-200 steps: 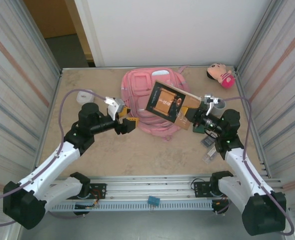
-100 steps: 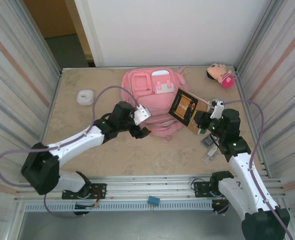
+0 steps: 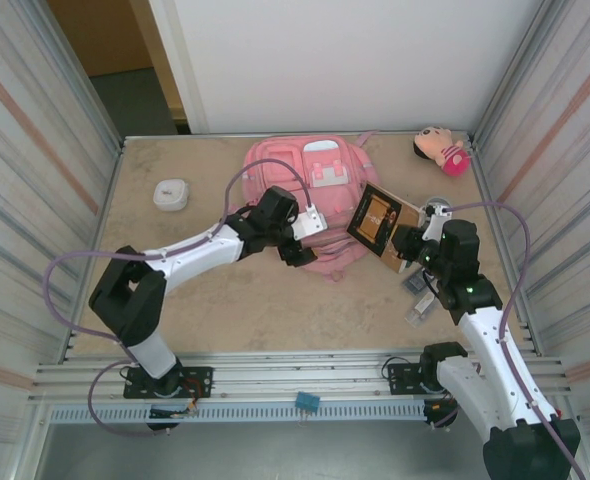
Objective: Pack the student bag
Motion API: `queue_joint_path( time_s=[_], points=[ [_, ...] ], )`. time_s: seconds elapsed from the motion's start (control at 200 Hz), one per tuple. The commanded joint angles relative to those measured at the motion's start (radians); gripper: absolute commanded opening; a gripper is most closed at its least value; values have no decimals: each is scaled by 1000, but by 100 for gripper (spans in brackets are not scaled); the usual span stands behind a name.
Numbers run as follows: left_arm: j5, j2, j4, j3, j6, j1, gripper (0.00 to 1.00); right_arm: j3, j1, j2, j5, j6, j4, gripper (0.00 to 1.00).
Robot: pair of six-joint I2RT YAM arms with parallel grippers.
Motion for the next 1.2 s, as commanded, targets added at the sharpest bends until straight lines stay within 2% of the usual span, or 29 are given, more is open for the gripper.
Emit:
queue_joint_path(
  time_s=[0.0, 0.095, 0.266, 0.536, 0.681, 0.962, 1.002, 1.032, 1.193],
  points=[
    [94, 44, -66, 73, 36, 33, 88, 43, -2, -32, 19, -20, 50, 0],
    [108, 87, -92, 116, 57, 35, 88, 46, -3, -30, 22, -25, 47, 0],
    [55, 163, -94, 181, 67, 38, 89, 58, -5, -25, 19, -36, 17, 0],
    [13, 239, 25, 222, 30, 62, 89, 55, -7, -81, 16, -26, -6, 0],
    [36, 272, 53, 244, 30, 80, 89, 58, -7, -87, -1, -16, -10, 0],
    [-12, 388, 7, 305, 120, 89, 89, 63, -7, -80, -25, -2, -10, 0],
    [-37, 403, 14, 311, 112, 93, 85, 65, -7, -80, -31, -3, -11, 0],
    [-52, 404, 14, 318, 101, 98, 78, 66, -7, -79, -36, -4, -12, 0],
    [-39, 346, 15, 258, 70, 92, 20, 74, -8, -87, -35, -13, -23, 0]
  ],
)
